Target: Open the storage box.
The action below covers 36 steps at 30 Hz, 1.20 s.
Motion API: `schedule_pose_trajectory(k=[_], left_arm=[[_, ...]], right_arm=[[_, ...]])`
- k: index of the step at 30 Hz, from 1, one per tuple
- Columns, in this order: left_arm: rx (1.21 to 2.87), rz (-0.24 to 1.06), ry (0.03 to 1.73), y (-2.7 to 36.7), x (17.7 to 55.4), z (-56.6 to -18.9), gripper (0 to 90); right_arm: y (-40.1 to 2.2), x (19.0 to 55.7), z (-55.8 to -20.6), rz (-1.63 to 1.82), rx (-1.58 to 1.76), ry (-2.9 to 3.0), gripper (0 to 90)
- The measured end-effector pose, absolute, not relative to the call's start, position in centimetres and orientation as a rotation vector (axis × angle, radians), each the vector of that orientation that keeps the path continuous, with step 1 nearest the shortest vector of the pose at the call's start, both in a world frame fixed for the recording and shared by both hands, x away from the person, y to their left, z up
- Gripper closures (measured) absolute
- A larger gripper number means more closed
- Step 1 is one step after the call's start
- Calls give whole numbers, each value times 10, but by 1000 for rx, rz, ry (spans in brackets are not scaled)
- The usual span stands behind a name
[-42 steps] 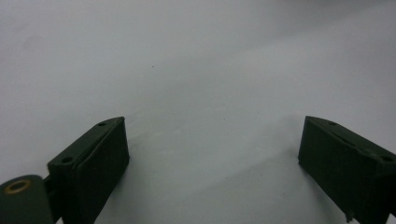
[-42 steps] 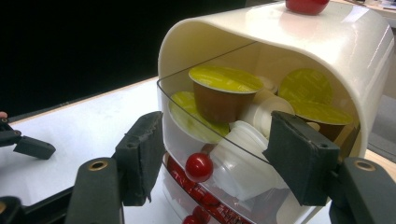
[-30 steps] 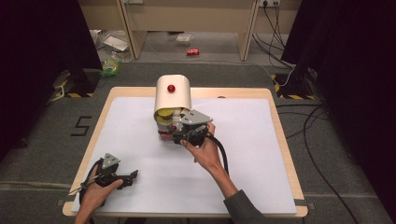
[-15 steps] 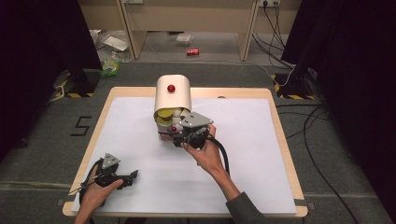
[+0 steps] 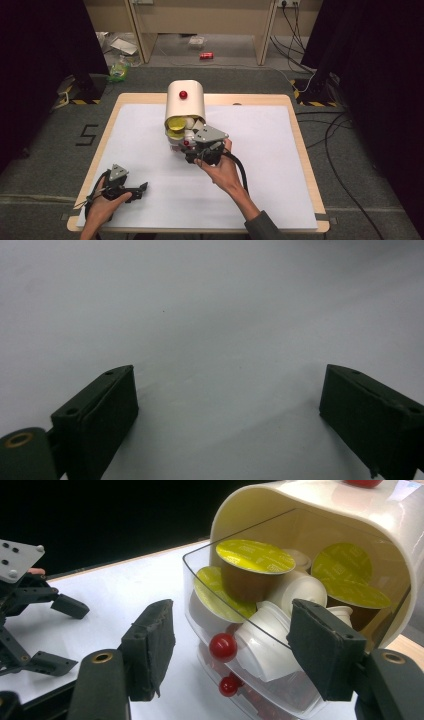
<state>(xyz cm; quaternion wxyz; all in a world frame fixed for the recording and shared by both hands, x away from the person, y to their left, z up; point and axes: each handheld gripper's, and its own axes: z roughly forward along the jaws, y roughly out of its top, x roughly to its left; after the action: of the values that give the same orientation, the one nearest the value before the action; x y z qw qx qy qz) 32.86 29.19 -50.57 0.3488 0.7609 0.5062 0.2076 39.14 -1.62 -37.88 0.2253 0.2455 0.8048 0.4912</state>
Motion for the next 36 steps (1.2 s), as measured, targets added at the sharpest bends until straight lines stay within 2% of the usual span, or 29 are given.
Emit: schedule_pose_trajectory(k=[36], left_arm=[[1972,538,1313,292,329,-506,77]], right_arm=[[-23,370,-382,1417,668,2258,350]])
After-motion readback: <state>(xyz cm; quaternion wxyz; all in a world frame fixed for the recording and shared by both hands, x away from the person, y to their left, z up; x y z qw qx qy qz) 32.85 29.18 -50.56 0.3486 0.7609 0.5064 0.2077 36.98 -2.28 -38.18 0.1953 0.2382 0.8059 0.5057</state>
